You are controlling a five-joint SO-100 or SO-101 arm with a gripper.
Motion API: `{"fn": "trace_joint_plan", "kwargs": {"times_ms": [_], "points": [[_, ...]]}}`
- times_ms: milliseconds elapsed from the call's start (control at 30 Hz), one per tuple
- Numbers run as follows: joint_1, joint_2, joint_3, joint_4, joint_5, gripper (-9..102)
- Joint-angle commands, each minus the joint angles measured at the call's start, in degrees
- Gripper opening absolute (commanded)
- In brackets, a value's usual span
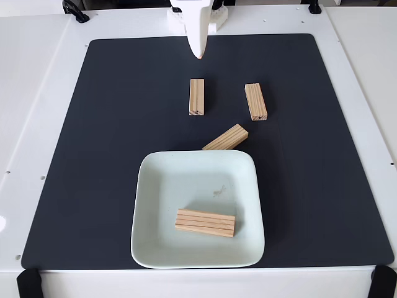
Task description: Pick up the wooden block and place them on the plate.
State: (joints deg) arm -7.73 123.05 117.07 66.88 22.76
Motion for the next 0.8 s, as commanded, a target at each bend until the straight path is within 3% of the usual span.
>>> {"fn": "trace_joint_plan", "kwargs": {"times_ms": [0,133,633,767], "points": [[5.71,1.23,-1.93,2.55,9.84,-1],[9.84,0.62,-1.41,1.93,19.69,-1],[13.97,-20.04,-5.8,-0.62,29.09,-1],[14.5,-19.78,-5.62,0.09,36.65,-1]]}}
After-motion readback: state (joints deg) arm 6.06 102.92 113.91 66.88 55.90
